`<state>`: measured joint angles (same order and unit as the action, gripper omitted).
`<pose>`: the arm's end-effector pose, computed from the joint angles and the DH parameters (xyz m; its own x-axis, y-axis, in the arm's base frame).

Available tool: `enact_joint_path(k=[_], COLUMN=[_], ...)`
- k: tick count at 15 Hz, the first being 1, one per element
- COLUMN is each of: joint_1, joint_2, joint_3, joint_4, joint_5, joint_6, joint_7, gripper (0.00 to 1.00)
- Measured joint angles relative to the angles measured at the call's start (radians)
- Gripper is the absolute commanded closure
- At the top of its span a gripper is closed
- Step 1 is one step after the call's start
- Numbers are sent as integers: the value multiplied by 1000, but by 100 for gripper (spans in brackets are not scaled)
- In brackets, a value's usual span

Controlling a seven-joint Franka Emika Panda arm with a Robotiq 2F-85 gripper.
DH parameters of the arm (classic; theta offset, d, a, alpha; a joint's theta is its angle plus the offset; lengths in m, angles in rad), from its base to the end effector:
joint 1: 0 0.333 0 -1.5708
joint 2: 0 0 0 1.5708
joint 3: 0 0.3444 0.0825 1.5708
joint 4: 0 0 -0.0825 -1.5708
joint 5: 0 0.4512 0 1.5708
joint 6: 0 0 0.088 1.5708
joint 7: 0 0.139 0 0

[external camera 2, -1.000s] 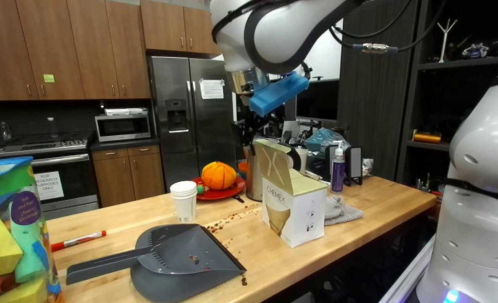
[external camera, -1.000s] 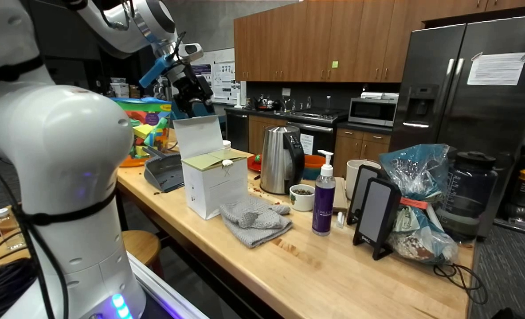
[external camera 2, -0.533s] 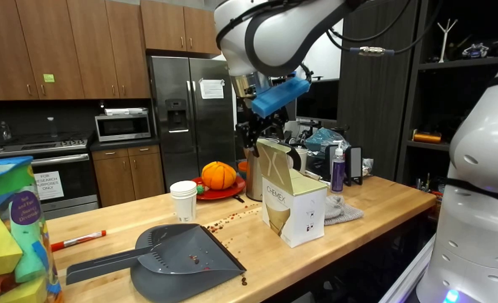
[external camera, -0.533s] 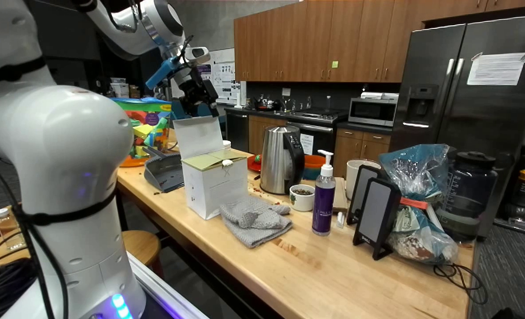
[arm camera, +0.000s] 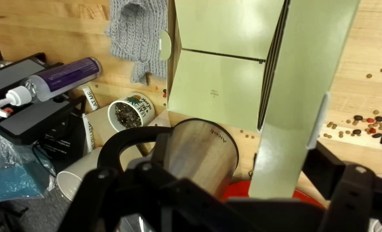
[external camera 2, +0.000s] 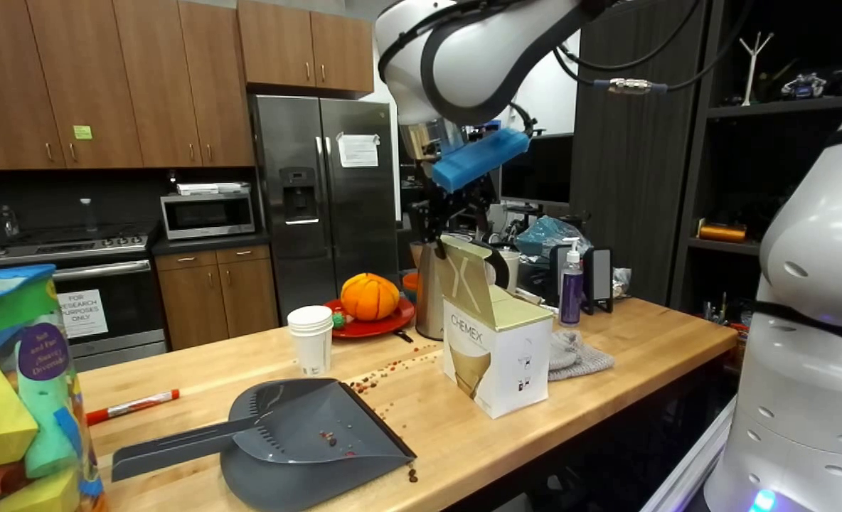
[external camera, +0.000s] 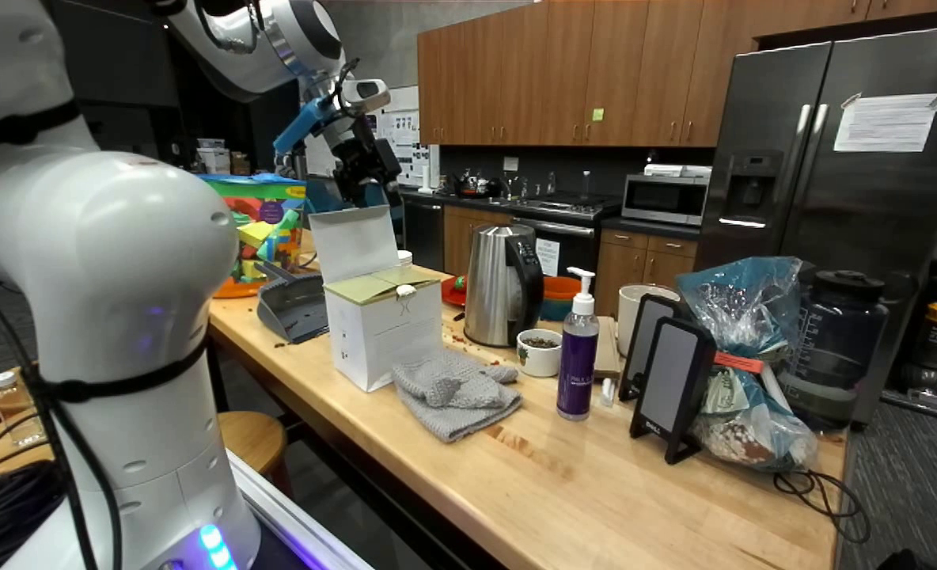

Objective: Close the lid on the box

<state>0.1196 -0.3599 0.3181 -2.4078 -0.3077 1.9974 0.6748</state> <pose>0.4452 0.1768 0.4056 0.9837 -0.0915 0.1551 -0.1413 -0.9261 0.3498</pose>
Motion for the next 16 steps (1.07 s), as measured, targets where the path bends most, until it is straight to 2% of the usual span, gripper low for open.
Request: enact_joint_path(k=[16], joint_1=[-31], joint_2=[-3], joint_3=[-99], joint_4=[-2], joint_5=[73], joint_6=[1], joint_7=[-42], gripper=[0])
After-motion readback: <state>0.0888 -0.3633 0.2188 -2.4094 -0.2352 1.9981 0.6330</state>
